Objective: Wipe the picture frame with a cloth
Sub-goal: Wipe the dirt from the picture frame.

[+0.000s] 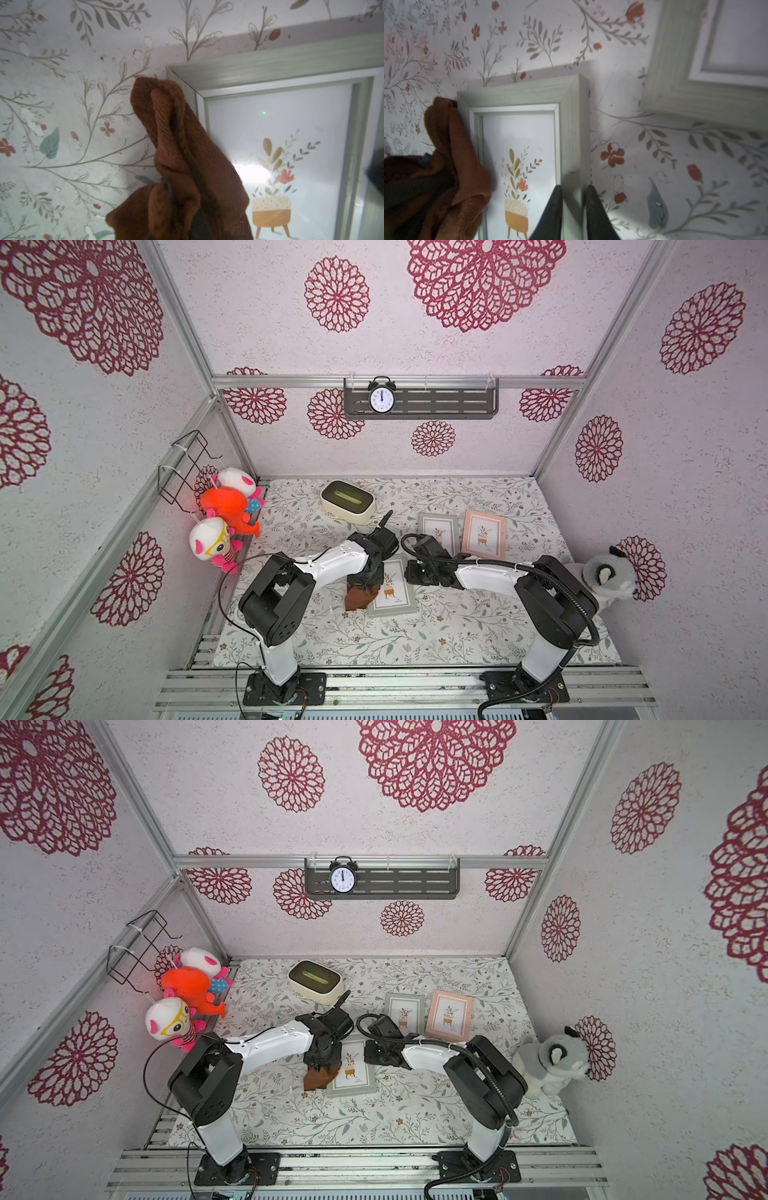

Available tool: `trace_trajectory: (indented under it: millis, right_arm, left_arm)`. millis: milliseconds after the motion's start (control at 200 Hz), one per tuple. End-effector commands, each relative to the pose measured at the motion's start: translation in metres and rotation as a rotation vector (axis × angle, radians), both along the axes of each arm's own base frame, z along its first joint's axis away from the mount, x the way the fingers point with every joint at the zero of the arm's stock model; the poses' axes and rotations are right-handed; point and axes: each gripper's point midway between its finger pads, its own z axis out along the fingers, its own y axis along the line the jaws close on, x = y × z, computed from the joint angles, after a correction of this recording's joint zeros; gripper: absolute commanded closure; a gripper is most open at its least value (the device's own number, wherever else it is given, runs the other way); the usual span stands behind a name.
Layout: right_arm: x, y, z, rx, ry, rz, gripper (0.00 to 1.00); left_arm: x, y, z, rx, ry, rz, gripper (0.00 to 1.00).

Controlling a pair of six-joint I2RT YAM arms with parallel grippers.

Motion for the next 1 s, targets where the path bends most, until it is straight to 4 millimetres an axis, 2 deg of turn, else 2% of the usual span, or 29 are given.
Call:
trace_trajectory:
  millis: [0,140,260,305,320,445,545,721,916,936,996]
  right_arm:
    - [-0.035,-0.030,-0.047,-0.132,0.153,-0.029,0.90]
    - [-0.037,-0.028,-0.047,-0.114,0.152,-0.035,0.91]
    - [-0.038,-0.022,-0.043,-0.107,0.145,-0.018,0.90]
    - [-0.038,-0.019,-0.040,-0.098,0.135,-0.013,0.88]
    - [-0.037,-0.019,-0.039,-0.096,0.132,-0.012,0.87]
    - [-0.032,-0.015,-0.029,-0.080,0.103,-0.008,0.75]
    - [-0.027,-0.012,-0.027,-0.090,0.093,0.002,0.70]
    - [-0.024,-0.007,-0.048,-0.112,0.132,0.013,0.73]
    - [-0.026,-0.008,-0.056,-0.122,0.151,0.007,0.80]
    - [-0.026,-0.009,-0.057,-0.124,0.152,0.005,0.80]
    - [-0.028,-0.010,-0.058,-0.127,0.157,0.004,0.80]
  left_arm:
    - [-0.030,0.004,-0.029,0.036,0.137,-0.007,1.00]
    - [0.007,0.015,-0.032,0.047,0.087,0.053,1.00]
    - [0.039,0.020,-0.022,0.028,0.029,0.086,1.00]
    - [0.049,0.020,-0.016,0.015,0.006,0.088,1.00]
    - [0.050,0.021,-0.026,0.030,0.025,0.087,1.00]
    - [0.063,0.014,-0.026,0.025,0.015,0.056,1.00]
    - [0.062,0.010,-0.031,0.005,0.016,0.048,1.00]
    - [0.049,0.008,-0.039,-0.010,0.050,0.043,1.00]
    - [0.003,-0.002,-0.046,-0.016,0.137,-0.016,1.00]
    - [0.001,-0.007,-0.036,-0.036,0.119,-0.027,1.00]
    - [-0.016,-0.009,-0.036,-0.031,0.148,-0.047,1.00]
